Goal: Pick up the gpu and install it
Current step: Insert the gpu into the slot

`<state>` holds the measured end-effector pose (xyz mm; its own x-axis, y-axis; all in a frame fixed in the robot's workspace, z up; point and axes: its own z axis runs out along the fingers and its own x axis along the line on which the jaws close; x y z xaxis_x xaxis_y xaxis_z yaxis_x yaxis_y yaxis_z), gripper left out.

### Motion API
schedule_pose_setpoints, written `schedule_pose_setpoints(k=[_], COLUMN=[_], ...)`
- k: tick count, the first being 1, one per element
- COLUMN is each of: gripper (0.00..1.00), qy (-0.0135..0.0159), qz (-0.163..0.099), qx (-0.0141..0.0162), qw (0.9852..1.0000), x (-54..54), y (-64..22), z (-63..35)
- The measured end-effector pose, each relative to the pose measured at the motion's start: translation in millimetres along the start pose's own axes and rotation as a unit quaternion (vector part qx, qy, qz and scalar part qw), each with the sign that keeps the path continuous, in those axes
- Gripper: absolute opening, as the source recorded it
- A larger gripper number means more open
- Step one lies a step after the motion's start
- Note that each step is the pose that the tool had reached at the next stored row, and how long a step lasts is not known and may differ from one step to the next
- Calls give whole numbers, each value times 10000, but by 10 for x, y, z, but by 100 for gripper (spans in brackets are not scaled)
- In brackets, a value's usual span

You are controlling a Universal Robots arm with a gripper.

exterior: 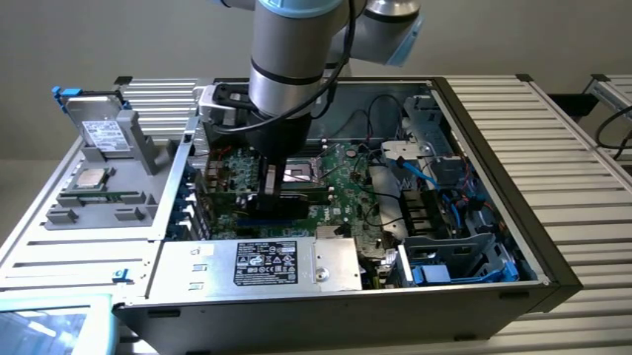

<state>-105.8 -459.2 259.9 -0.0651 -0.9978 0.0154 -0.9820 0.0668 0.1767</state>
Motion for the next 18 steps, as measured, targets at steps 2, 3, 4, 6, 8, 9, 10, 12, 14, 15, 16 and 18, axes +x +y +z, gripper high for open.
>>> schedule_pose_setpoints(k=[2, 3, 4, 6, 8, 9, 10, 12, 14, 15, 16, 18], gripper=[28, 28, 28, 28, 28, 28, 28, 28, 28, 28, 28, 28], qy=[-4, -6, -5, -7, -12, -12, -12, -12, -13, -14, -15, -18], qz=[-1, -1, -1, -1, -2, -2, -2, -2, -2, -2, -3, -4], qx=[-1, -1, -1, -1, -1, -2, -2, -2, -2, -2, -1, -1], qw=[10000, 10000, 10000, 10000, 10000, 10000, 10000, 10000, 10000, 10000, 10000, 10000], x=[0, 0, 0, 0, -1, 0, 0, 0, 0, 0, -1, -1], y=[3, 4, 5, 4, 1, 1, 1, 1, 0, 1, 3, 7], z=[8, 10, 10, 16, 32, 39, 39, 39, 41, 41, 41, 43])
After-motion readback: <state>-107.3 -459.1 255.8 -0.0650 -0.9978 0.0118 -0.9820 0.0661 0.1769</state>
